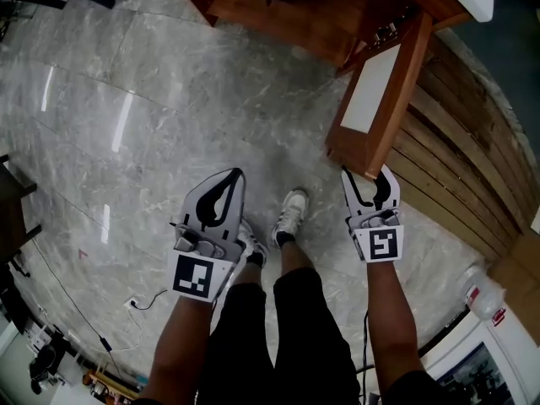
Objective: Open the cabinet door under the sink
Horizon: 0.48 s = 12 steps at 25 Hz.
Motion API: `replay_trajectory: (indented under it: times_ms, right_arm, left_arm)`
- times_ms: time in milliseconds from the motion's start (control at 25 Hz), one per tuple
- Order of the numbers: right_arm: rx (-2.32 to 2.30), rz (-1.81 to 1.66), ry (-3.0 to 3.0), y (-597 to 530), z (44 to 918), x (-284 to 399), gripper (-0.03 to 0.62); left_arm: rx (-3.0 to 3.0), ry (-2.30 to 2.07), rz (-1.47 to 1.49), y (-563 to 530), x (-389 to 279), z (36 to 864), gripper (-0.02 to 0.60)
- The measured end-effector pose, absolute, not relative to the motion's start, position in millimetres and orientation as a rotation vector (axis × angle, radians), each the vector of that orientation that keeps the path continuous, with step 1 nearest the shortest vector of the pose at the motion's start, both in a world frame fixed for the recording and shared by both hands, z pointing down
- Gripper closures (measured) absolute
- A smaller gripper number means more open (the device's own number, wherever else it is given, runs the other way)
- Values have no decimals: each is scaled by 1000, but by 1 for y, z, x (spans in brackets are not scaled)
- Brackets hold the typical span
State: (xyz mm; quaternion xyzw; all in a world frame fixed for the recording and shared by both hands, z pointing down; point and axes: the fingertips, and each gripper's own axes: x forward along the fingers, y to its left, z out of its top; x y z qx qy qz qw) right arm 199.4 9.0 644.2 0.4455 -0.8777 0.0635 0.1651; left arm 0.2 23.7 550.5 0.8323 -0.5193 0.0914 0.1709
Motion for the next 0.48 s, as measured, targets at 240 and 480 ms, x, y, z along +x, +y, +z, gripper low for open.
replay_trajectory:
  times_ms: [240, 480]
  right_arm:
    - [1412, 199, -2527, 37, 596, 168, 362]
    - [1420, 201, -2558, 74, 523, 124, 362]
  left_arm:
    - [2410, -1458, 233, 37, -13, 526, 563]
    - [2444, -1455, 192, 58, -35, 480, 563]
